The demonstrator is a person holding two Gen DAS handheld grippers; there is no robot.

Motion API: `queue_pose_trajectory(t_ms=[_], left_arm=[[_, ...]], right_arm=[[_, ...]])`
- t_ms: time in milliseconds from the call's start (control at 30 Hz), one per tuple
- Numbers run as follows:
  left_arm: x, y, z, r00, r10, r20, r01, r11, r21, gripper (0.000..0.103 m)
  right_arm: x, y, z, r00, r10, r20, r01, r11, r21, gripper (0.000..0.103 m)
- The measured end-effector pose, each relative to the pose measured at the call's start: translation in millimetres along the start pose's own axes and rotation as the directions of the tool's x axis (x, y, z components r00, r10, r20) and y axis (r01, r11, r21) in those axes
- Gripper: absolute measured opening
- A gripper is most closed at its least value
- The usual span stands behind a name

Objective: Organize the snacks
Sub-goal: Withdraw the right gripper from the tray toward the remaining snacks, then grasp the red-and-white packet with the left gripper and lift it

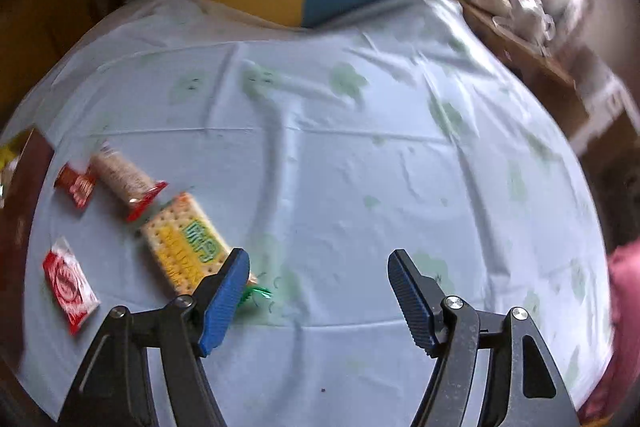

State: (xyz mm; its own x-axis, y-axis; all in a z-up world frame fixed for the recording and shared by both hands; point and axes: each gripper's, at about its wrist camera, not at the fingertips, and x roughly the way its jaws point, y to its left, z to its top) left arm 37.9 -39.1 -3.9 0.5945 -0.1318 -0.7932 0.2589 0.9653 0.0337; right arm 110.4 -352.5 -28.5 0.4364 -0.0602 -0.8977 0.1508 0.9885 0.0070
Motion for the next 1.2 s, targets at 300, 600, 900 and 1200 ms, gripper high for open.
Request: queue_pose_trajectory(t_ms=[300, 600, 900, 1200], left_arm=[[37.9, -44.2, 8.9, 0.974, -0.165, -0.158, 0.162, 0.986, -0.035, 0.056], [83.5, -62.4, 19.0, 0.948, -0.2, -0.246, 0.162, 0.973, -0.167, 0.056], [106.4, -45.2, 20.6, 0.94, -0.192, -0.283, 0.098, 0.944, -0.316, 0.058], [125.7, -42.9, 46.0, 0.949, -0.14, -0.282, 0.028, 0.929, -0.369, 0.066]], right_arm=[[-8.4, -5.9, 5.0, 0.999, 0.022, 0.034, -0.023, 0.999, 0.045, 0.08], [-16.2, -2.9, 8.3, 0.996, 0.059, 0.062, -0.062, 0.998, 0.034, 0.082], [-29.1, -1.8, 11.2, 0.988, 0.119, 0.099, -0.123, 0.992, 0.04, 0.085], [-31.6, 7.6, 9.3, 0.986, 0.133, 0.099, -0.135, 0.991, 0.007, 0.086]])
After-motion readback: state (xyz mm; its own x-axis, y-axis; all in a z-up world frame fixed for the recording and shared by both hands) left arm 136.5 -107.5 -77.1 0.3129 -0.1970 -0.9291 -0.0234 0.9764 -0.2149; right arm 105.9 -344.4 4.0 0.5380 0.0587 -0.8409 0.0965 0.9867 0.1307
